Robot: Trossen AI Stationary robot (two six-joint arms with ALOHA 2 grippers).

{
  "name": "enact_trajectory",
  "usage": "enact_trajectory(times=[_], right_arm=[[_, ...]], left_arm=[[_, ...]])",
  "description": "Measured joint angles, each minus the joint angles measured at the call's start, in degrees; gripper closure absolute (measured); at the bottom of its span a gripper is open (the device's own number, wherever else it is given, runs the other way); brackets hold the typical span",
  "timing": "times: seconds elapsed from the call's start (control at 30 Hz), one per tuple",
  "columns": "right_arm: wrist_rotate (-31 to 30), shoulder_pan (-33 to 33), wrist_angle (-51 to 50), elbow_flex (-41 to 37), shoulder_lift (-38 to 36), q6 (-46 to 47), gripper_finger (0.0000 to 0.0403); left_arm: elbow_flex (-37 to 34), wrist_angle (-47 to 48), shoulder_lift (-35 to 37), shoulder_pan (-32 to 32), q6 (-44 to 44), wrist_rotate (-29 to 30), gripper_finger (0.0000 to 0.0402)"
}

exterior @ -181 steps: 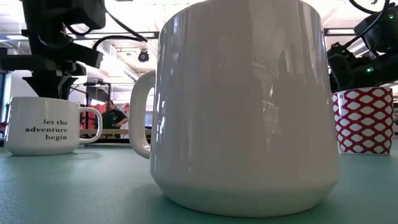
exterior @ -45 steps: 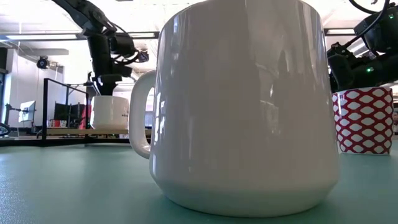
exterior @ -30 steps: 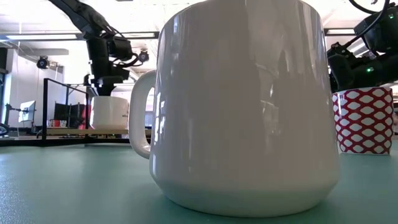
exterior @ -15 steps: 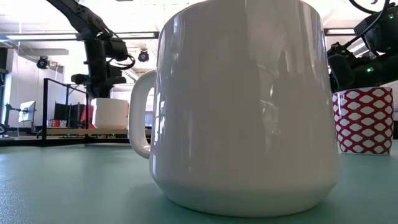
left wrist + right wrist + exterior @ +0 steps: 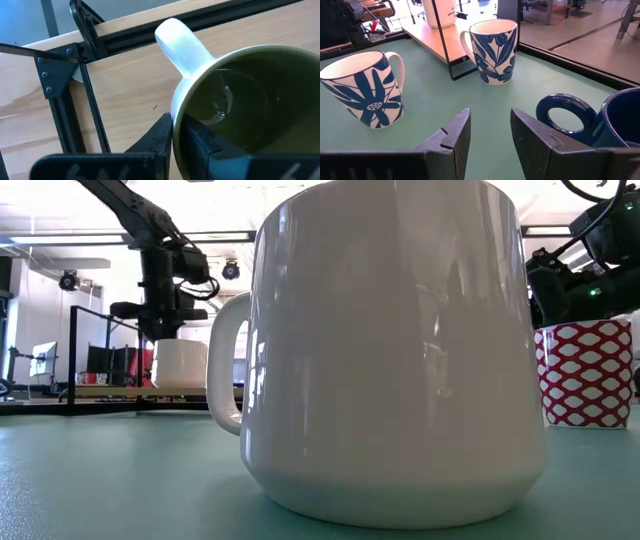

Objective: Place coffee mugs
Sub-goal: Put the white-green mug on the shelf

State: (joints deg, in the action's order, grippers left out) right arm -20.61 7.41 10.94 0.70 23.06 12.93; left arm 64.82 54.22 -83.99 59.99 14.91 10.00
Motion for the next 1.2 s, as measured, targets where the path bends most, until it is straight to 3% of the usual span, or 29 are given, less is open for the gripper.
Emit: enact_trajectory(times=[0.33,0.6,0.7,0.93,1.2], right_arm=[[0.01,-0.01,0.0,-0.01,0.01,-0.02,0.0275],[0.0,0.01,0.02,-0.01,0.01,0.0,0.0275],[-0.01,0.01,0.01,-0.01,0.01,0.05,0.0275],[-0.01,-0.01,0.02,-0.01,0.01,0.0,0.0275],[0.01,0.0,0.02,-0.01,0.01,0.04,0.0275]], left_arm=[[0.28,1.03,1.18,0.0,-2.33,-0.07,0.0325],[6.34,4.25,1.7,-1.2,-7.59,-0.09,0.0279],[8.3,4.02,1.7,-2.82,-14.75,-0.09,0.0269],[9.34,0.08,1.7,-7.0,-43.27,-0.38,0.0265],[7.98,-2.23,1.47,-7.06,-59.03,-5.62,0.0265]])
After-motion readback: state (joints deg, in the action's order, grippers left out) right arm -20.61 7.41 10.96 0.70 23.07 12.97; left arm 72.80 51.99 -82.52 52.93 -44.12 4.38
